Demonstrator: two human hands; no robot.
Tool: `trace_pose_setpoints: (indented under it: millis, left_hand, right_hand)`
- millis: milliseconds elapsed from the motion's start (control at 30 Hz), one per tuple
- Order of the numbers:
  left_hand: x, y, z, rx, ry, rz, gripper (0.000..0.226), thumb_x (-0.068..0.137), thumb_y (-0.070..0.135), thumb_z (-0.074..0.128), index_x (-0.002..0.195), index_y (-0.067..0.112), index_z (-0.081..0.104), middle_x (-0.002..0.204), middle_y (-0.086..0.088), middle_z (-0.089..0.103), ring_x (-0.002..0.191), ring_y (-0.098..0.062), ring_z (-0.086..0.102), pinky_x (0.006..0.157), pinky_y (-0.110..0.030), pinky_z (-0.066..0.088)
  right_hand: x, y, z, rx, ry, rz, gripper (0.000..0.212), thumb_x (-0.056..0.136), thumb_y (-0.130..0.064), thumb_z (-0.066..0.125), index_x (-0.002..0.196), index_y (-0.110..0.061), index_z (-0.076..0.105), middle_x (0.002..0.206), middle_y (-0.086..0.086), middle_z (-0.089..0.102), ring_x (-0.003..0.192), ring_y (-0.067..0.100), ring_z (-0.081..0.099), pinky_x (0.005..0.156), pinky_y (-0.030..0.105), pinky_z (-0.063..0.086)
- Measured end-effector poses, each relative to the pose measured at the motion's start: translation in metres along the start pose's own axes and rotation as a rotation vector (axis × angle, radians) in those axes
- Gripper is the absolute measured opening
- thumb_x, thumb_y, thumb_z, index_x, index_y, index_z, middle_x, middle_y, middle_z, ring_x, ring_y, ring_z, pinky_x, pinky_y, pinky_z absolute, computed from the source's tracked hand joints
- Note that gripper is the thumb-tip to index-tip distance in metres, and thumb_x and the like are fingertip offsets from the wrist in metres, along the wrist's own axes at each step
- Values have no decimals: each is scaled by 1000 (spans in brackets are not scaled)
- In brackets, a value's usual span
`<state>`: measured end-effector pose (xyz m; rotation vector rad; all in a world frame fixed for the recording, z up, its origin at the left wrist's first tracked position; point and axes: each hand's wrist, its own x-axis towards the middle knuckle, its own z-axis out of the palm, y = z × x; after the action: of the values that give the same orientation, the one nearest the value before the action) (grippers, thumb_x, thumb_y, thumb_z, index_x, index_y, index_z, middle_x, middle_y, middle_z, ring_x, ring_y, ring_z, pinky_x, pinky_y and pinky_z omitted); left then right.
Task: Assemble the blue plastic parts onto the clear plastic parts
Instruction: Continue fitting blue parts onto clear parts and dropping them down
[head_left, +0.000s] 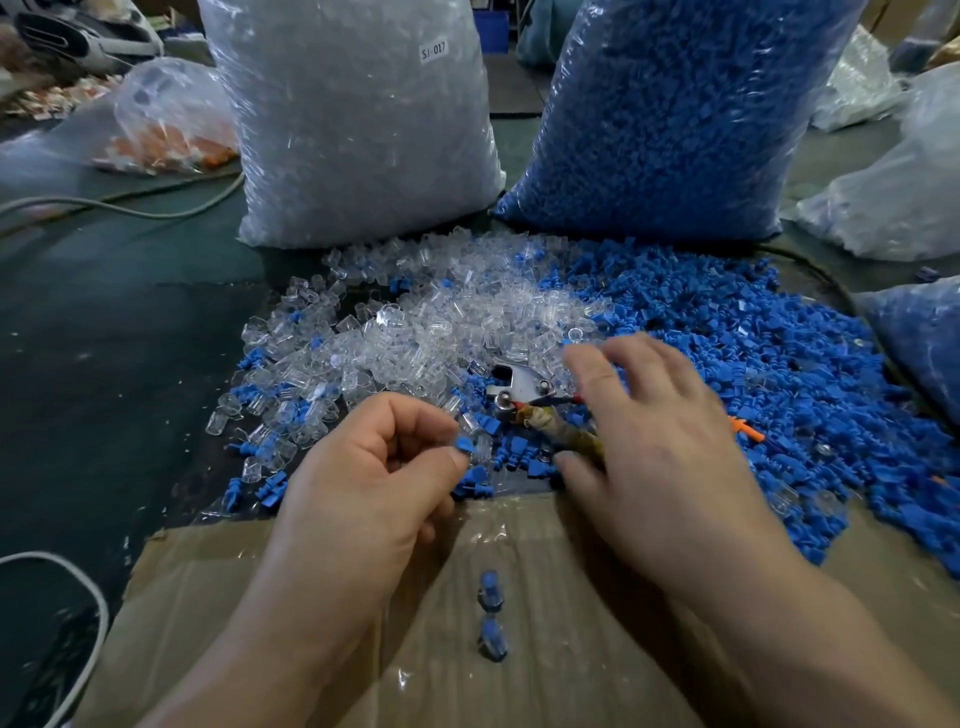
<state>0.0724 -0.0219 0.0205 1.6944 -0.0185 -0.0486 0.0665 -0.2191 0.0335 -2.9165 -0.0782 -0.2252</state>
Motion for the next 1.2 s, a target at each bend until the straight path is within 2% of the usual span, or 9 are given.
trace_pose_setpoints:
  millis: [67,167,300,467,600,700,833,933,1200]
  left_hand:
    - [0,0,-1,-15,3,-12,27,85,7,73,83,34,72,63,6,65,53,-8,59,49,-18,49]
    - [-1,1,-1,-19,6,-17,25,84,10,73,83,34,72,63,3,66,52,-8,59,49,-17,49]
    - [2,-1,0,-22,2,-10,25,84,10,73,84,35,72,64,0,67,52,-10,59,48,-19,49]
    - [6,-5,0,-51,21,-17,29,83,7,73,80,35,73,62,-5,67,49,-13,58,45,-20,48]
    - [11,-13,-3,-87,48,-10,30,82,4,74,80,34,74,64,-2,67,54,-14,61,43,-22,47]
    - [12,-16,-6,-144,41,4,18,71,17,78,83,32,74,68,0,68,57,-12,63,44,-22,48]
    - [13,-17,-10,-180,20,9,19,73,19,78,87,30,74,69,-1,69,57,-11,60,44,-20,47]
    - [11,-15,-11,-178,10,28,18,75,19,70,89,29,73,71,0,68,57,-10,58,44,-21,46]
    - [7,-6,-16,-175,-31,101,17,78,11,74,87,26,73,69,-1,67,59,-9,60,46,-19,47]
  right_hand:
    - [5,12,0,-109,-90,86,75,90,-59,48,147,-36,5,157,2,20,146,27,13,119,44,10]
    - [8,16,1,-142,-145,87,64,90,-65,36,143,-33,22,144,-2,41,134,25,31,113,44,25]
    - [13,14,2,-142,-158,48,70,82,-72,28,141,-34,30,136,-8,49,127,22,35,107,43,31]
    - [18,10,4,-131,-110,28,50,88,-59,46,132,-34,38,124,-11,55,118,20,39,104,41,30]
    - [16,9,-2,-44,-8,38,44,89,-56,39,127,-35,37,114,-11,58,108,18,42,98,39,31]
    - [10,11,-11,103,83,4,49,88,-59,35,130,-34,34,111,-13,55,101,12,46,85,33,39]
    - [0,7,-21,178,59,-154,49,83,-55,43,122,-29,53,98,-12,61,84,10,53,67,28,47]
    - [-6,1,-23,137,1,-251,52,78,-51,47,121,-24,59,97,-9,65,87,16,59,71,36,54]
    - [-9,0,-25,155,-40,-263,54,79,-54,44,126,-30,55,104,-17,63,95,8,58,81,26,50]
